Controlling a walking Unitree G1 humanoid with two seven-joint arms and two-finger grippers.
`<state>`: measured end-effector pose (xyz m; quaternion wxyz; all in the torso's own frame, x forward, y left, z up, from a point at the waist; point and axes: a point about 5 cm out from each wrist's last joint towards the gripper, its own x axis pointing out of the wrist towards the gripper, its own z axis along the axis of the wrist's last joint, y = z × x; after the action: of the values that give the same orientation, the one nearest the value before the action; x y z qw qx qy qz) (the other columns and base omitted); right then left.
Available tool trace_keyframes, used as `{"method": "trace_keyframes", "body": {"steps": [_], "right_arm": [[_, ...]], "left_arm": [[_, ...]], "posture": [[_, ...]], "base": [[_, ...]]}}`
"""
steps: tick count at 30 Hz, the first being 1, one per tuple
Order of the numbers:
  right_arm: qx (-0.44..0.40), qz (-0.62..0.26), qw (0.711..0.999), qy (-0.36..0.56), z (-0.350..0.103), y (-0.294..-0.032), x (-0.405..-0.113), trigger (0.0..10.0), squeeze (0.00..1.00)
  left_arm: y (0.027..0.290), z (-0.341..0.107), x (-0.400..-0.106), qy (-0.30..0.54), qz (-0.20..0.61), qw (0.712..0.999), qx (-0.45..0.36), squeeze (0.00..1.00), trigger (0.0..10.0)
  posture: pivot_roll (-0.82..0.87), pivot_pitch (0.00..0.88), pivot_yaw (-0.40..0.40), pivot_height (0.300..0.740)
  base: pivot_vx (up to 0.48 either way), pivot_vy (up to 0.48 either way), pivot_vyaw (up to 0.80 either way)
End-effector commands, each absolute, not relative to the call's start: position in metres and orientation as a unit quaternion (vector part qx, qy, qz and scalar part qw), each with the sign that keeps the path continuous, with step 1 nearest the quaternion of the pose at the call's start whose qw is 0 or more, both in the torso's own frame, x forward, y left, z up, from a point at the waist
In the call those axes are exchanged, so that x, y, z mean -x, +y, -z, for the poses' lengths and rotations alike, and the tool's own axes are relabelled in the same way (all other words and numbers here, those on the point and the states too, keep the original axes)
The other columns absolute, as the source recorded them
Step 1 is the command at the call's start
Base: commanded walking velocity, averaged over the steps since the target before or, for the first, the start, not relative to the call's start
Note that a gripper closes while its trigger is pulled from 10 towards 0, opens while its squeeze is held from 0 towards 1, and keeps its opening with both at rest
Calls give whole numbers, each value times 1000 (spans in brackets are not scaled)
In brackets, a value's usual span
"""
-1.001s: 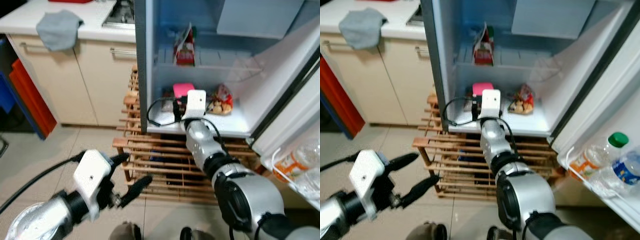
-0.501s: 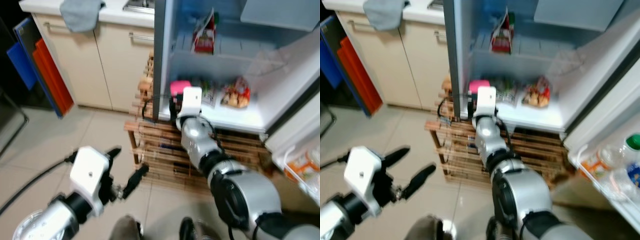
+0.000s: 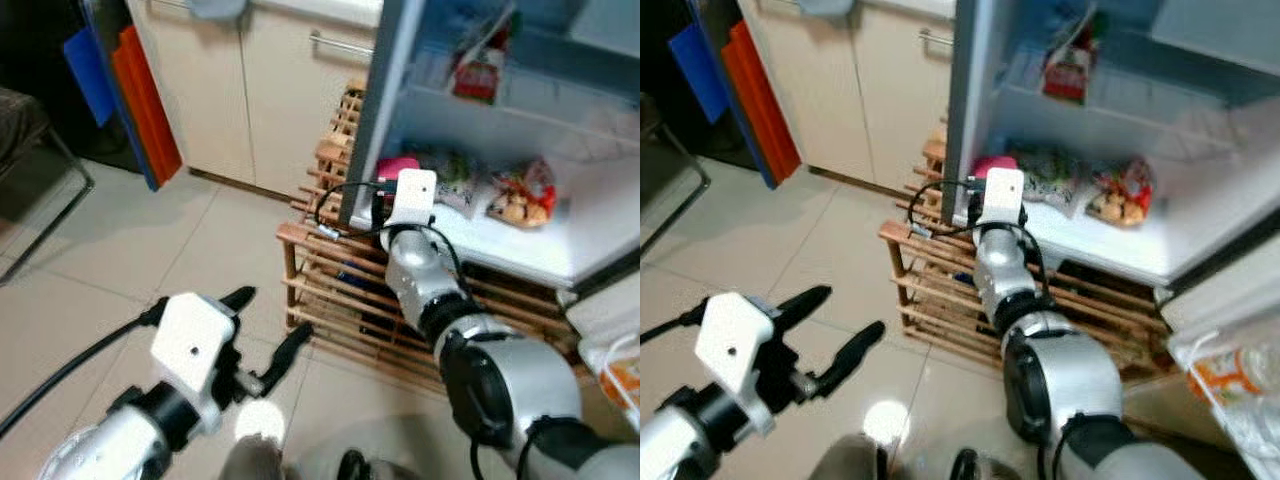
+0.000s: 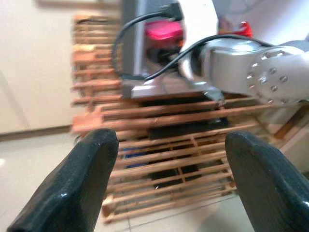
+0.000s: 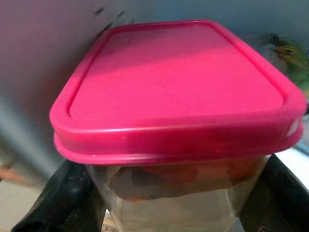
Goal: Restocking fridge
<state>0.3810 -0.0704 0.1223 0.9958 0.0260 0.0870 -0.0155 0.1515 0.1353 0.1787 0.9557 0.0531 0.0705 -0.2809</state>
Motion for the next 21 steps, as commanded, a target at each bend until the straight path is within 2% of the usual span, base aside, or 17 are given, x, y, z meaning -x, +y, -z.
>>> {"method": "trace_keyframes", "body": {"steps": [1,5,6,7,8,9,10,14,21], "right_arm": [[-16,34,997,70,-131,-82,-386,0,0],[-6,46,997,65,-132,-85,-387,0,0],[8,56,996,65,-133,-87,-388,6667,0],[12,59,996,62,-134,-88,-388,10000,0],[12,62,996,59,-136,-89,-389,10000,0],[4,69,996,55,-138,-91,-390,10000,90],[-2,73,996,53,-139,-93,-390,10000,1000],[-84,89,990,67,-139,-100,-392,10000,1000],[-96,62,991,66,-141,-94,-393,10000,1000]], "left_arm": [[129,-178,-148,71,294,952,-47,0,10000],[127,-178,-147,69,297,951,-47,0,10000],[126,-180,-148,58,294,953,-54,0,10000],[126,-180,-149,55,292,953,-56,0,10000],[125,-181,-149,53,291,953,-56,0,10000],[125,-181,-149,53,291,954,-55,0,10000],[125,-181,-149,53,291,954,-53,0,10000],[123,-180,-150,52,290,954,-49,0,10000],[122,-177,-150,53,291,954,-48,0,10000]], "posture": [[305,200,-65,740],[305,202,-67,740],[305,204,-70,740],[304,205,-72,740],[304,205,-72,740],[304,205,-72,740],[301,206,-76,740],[297,206,-78,740],[291,207,-81,740]], "base": [[458,0,0],[457,0,0],[0,0,0],[0,0,0],[0,0,0],[0,0,0],[0,0,0],[0,0,0],[0,0,0]]}}
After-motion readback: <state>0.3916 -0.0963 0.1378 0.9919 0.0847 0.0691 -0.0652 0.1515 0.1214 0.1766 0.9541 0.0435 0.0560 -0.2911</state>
